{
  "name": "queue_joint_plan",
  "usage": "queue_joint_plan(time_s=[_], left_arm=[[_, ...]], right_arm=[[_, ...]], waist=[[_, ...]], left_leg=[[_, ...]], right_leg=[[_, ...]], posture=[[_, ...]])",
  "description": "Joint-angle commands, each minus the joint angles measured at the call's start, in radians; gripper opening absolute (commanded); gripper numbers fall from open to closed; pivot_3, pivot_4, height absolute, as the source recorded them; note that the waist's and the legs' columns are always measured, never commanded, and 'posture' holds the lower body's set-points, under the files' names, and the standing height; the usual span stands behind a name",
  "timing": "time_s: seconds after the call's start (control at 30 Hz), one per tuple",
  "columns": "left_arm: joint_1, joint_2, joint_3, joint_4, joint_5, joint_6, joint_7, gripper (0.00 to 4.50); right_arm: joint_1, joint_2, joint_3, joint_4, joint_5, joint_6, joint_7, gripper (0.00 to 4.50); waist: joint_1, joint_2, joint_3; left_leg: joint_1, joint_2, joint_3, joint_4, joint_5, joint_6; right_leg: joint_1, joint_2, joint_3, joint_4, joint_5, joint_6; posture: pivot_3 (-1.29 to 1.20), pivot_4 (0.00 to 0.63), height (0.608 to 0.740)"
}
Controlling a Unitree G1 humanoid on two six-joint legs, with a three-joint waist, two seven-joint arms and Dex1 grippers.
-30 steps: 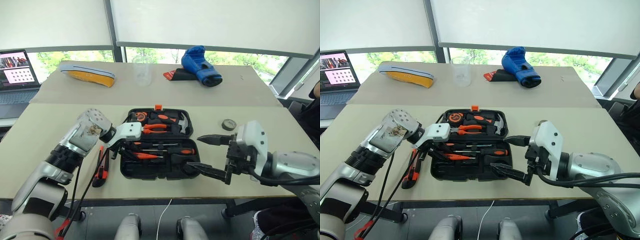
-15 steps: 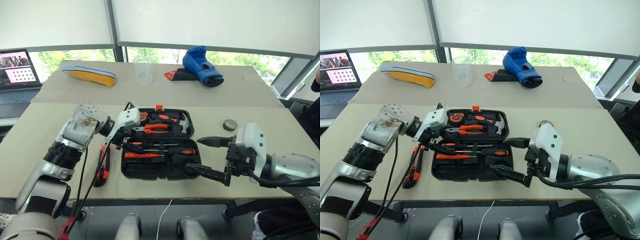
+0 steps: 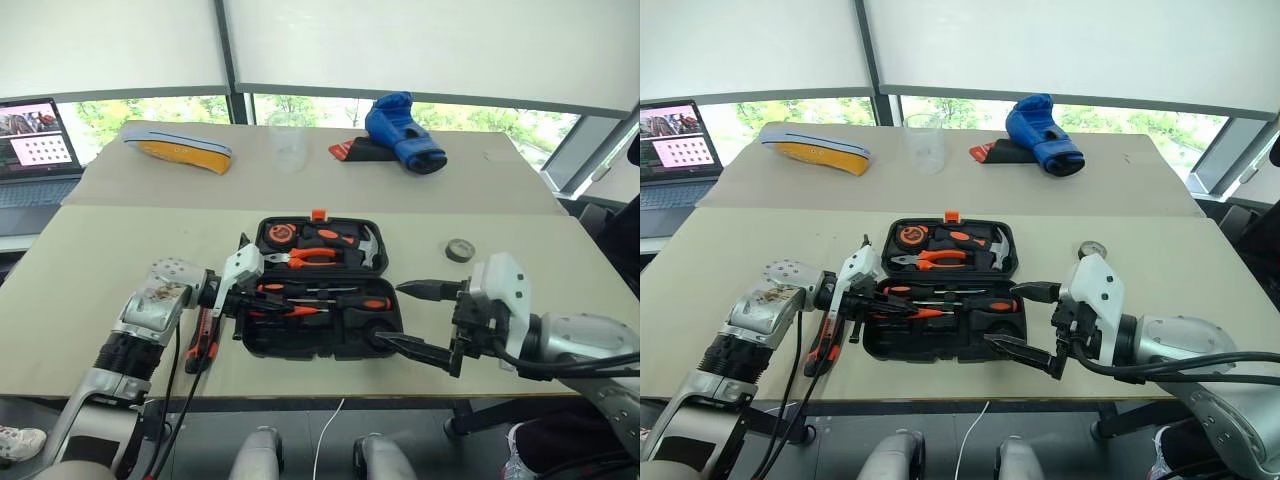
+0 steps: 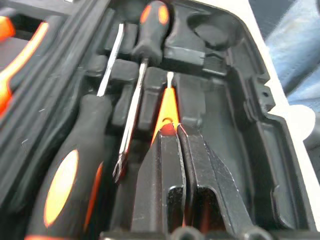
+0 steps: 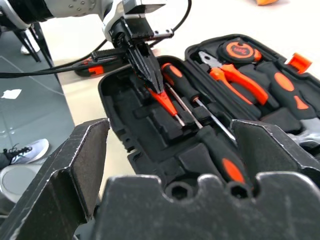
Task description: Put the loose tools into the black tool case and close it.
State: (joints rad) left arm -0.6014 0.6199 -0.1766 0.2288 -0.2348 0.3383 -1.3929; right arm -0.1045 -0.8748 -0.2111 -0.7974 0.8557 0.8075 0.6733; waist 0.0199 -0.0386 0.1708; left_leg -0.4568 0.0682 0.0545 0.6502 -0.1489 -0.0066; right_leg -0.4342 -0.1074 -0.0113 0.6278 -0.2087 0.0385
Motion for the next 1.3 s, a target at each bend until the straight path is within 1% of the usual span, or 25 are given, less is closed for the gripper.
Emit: queue_joint_plan(time_s=[0.03, 0.13, 0.23, 0.33, 0.63, 0.77, 0.93, 1.07, 1.17, 1.2, 1.3], left_arm=[[0.008, -0.011, -0.026, 0.015, 0.046, -0.108, 0.025, 0.12], [-0.001, -0.034, -0.048, 0.078, 0.082, -0.172, 0.044, 0.12], [-0.002, -0.049, -0.044, 0.087, 0.071, -0.178, 0.041, 0.12], [0.008, -0.045, -0.034, 0.061, 0.053, -0.153, 0.040, 0.12], [0.012, -0.026, -0.030, 0.075, 0.057, -0.158, 0.042, 0.12], [0.040, -0.007, -0.052, 0.067, 0.077, -0.186, 0.027, 0.12], [0.051, 0.006, -0.078, 0.096, 0.127, -0.248, 0.045, 0.12], [0.032, 0.010, -0.054, 0.071, 0.107, -0.197, 0.061, 0.12], [-0.002, 0.037, 0.031, 0.003, 0.016, -0.059, 0.074, 0.83], [-0.010, 0.052, 0.066, -0.031, -0.021, -0.001, 0.079, 1.25], [0.016, 0.132, 0.190, -0.156, -0.123, 0.171, 0.113, 2.29]], right_arm=[[-0.014, -0.002, -0.021, -0.008, 0.001, -0.029, 0.002, 4.50], [-0.030, 0.006, -0.013, 0.001, 0.005, -0.027, 0.001, 4.50], [-0.039, 0.009, -0.008, 0.006, 0.003, -0.025, 0.001, 4.50], [-0.036, 0.012, -0.012, 0.008, 0.008, -0.024, 0.001, 4.50], [-0.040, 0.016, -0.008, 0.012, 0.005, -0.025, 0.003, 4.50], [-0.051, 0.014, -0.008, 0.024, 0.001, -0.025, 0.010, 4.50], [-0.051, 0.015, -0.004, 0.024, -0.004, -0.027, 0.010, 4.50], [-0.050, 0.016, 0.000, 0.024, -0.007, -0.028, 0.010, 4.50], [-0.064, 0.016, 0.018, 0.033, -0.014, -0.034, 0.022, 4.50], [-0.072, 0.017, 0.026, 0.040, -0.016, -0.036, 0.029, 4.50], [-0.109, 0.017, 0.075, 0.072, -0.038, -0.051, 0.069, 4.50]], waist=[[-0.001, 0.000, 0.000], [0.001, 0.001, 0.000], [-0.001, 0.001, 0.000], [-0.004, 0.001, 0.000], [-0.007, 0.001, 0.000], [-0.009, 0.001, 0.000], [-0.008, 0.001, -0.001], [-0.009, 0.002, -0.001], [-0.010, 0.002, -0.001], [-0.012, 0.002, -0.001], [-0.017, 0.001, 0.000]], left_leg=[[0.000, 0.000, 0.000, 0.000, 0.000, 0.000], [0.001, 0.000, 0.000, 0.000, 0.000, 0.000], [0.003, 0.000, 0.000, 0.000, 0.000, 0.000], [0.004, 0.000, 0.000, 0.000, 0.000, 0.000], [0.004, 0.000, 0.000, 0.000, 0.000, 0.000], [0.005, 0.000, 0.000, 0.000, 0.000, 0.000], [0.012, 0.001, 0.001, -0.004, -0.001, -0.001], [0.013, 0.001, 0.001, -0.004, -0.001, -0.002], [0.013, 0.001, 0.001, -0.005, -0.001, -0.002], [0.012, 0.001, 0.000, -0.005, -0.001, -0.002], [0.011, 0.001, 0.000, -0.005, -0.001, -0.001]], right_leg=[[0.000, 0.000, 0.000, 0.000, 0.000, 0.000], [0.001, 0.000, 0.000, -0.001, 0.001, 0.000], [0.003, 0.000, 0.000, -0.001, 0.000, 0.000], [0.004, 0.000, 0.000, -0.001, 0.000, 0.000], [0.005, 0.000, 0.000, -0.001, 0.000, 0.000], [0.006, 0.000, 0.000, -0.002, 0.000, 0.000], [0.011, 0.000, 0.000, -0.003, 0.000, -0.001], [0.011, 0.000, 0.000, -0.003, 0.000, -0.001], [0.010, 0.000, 0.000, -0.003, 0.000, -0.001], [0.010, 0.000, 0.000, -0.003, 0.000, -0.001], [0.008, 0.000, -0.001, -0.003, 0.000, -0.001]], posture=[[0.00, 0.150, 0.740], [0.00, 0.150, 0.740], [0.00, 0.150, 0.740], [0.00, 0.150, 0.740], [0.00, 0.150, 0.740], [0.00, 0.150, 0.740], [0.00, 0.150, 0.740], [0.00, 0.150, 0.740], [0.00, 0.150, 0.740], [0.00, 0.150, 0.740], [0.00, 0.150, 0.740]])
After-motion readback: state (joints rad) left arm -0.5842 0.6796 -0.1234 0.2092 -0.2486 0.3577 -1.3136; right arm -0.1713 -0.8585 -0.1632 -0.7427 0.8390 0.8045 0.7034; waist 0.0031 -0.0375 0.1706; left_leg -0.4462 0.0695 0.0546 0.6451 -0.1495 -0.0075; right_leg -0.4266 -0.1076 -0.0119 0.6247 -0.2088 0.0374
